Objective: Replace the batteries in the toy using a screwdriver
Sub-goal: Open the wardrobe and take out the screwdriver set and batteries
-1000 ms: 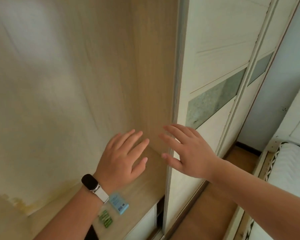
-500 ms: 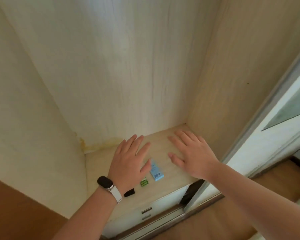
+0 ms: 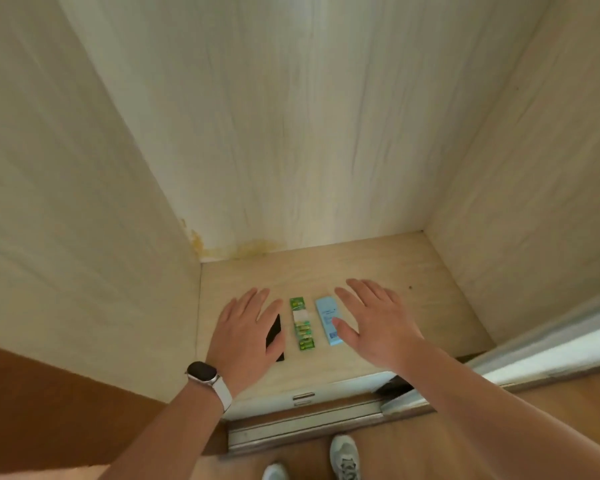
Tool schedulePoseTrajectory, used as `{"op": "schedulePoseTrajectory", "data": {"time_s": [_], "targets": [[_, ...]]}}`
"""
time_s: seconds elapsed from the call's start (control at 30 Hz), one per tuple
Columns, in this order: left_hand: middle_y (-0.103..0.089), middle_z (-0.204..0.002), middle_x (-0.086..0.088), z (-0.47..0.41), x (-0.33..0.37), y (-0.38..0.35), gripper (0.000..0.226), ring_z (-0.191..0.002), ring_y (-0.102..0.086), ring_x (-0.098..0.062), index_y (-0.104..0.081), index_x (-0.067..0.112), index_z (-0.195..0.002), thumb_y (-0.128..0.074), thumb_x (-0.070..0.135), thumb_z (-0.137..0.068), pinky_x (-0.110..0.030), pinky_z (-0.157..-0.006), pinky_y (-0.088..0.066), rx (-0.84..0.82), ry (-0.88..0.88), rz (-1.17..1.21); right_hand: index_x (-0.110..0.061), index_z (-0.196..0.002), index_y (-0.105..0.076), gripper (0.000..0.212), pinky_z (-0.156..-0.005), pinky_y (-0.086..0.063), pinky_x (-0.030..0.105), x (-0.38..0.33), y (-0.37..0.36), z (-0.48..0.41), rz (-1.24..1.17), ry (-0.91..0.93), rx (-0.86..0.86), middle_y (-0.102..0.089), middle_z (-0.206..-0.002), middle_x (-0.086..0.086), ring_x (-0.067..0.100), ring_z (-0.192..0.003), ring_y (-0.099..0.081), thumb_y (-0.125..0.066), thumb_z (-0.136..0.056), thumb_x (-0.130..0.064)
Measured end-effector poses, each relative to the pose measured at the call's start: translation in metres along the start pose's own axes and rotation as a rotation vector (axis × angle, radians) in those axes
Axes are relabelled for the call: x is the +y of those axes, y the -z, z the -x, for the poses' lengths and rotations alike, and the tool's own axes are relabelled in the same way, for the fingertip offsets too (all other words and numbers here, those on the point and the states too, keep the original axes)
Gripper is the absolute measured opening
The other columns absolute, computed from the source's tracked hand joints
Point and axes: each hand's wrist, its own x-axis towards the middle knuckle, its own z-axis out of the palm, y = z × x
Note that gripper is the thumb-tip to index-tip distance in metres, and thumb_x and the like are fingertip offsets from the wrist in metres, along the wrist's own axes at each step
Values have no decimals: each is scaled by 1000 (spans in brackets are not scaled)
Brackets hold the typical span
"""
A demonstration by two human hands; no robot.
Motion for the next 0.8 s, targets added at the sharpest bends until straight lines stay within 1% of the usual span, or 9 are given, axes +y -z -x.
{"op": "schedulePoseTrajectory", "data": {"time_s": [0.17, 0.23, 0.3, 0.37, 0.47, 0.53, 0.6, 0.7, 0.8], "targets": [[-50, -150, -8, -13, 13, -37, 52, -142, -43, -31, -57, 20, -140, -61, 44, -93, -51, -114, -35, -68, 78, -10, -23, -139, -52, 62, -103, -44, 45, 27, -31, -15, -50, 40, -77, -54, -144, 6, 29, -131, -51, -32, -92, -58], [-41, -157, -6, -17, 16, -51, 56, -147, -34, -29, -50, 22, -146, -53, 48, -97, -48, -119, -28, -117, 132, -11, -23, -138, -53, 61, -102, -45, 45, 35, -44, -20, -83, 67, -98, -55, -142, 5, 29, -130, -52, -33, -92, -57], [-39, -159, -6, -18, 17, -65, 57, -148, -32, -28, -48, 22, -148, -50, 49, -98, -48, -120, -27, -141, 176, -18, -23, -141, -50, 62, -105, -41, 45, 41, -57, -25, -117, 97, -115, -51, -146, 5, 28, -133, -47, -30, -93, -57], [-43, -156, -8, -18, 17, -78, 56, -146, -36, -29, -50, 21, -146, -53, 48, -96, -48, -118, -30, -158, 211, -25, -23, -143, -48, 64, -108, -38, 45, 44, -70, -32, -135, 118, -140, -48, -149, 6, 27, -136, -44, -28, -93, -57], [-51, -150, -9, -19, 13, -92, 54, -142, -43, -31, -55, 19, -142, -57, 45, -94, -48, -113, -38, -177, 270, -56, -23, -145, -44, 63, -109, -36, 44, 45, -89, -43, -150, 126, -168, -46, -150, 5, 26, -137, -40, -31, -93, -56], [-53, -148, -10, -23, 7, -102, 53, -140, -46, -32, -57, 18, -140, -59, 43, -94, -49, -112, -40, -196, 306, -64, -25, -148, -38, 62, -111, -33, 42, 44, -103, -50, -160, 126, -199, -39, -154, 3, 24, -141, -34, -31, -94, -56], [-54, -147, -11, -26, -1, -115, 52, -139, -46, -32, -58, 17, -139, -60, 43, -93, -49, -111, -41, -211, 313, -66, -26, -149, -36, 62, -112, -32, 41, 42, -120, -58, -169, 112, -214, -37, -155, 2, 23, -142, -32, -32, -95, -56], [-56, -145, -12, -30, -18, -142, 52, -137, -49, -34, -60, 16, -137, -64, 41, -91, -50, -109, -43, -242, 316, -60, -24, -148, -39, 62, -109, -35, 41, 38, -144, -70, -153, 101, -240, -40, -154, 3, 24, -140, -36, -31, -95, -57], [-61, -138, -15, -36, -35, -175, 51, -130, -56, -37, -64, 13, -131, -72, 37, -87, -51, -103, -47, -273, 294, -61, -20, -143, -46, 65, -105, -41, 44, 33, -173, -81, -161, 78, -247, -47, -148, 7, 27, -135, -43, -28, -93, -57]]}}
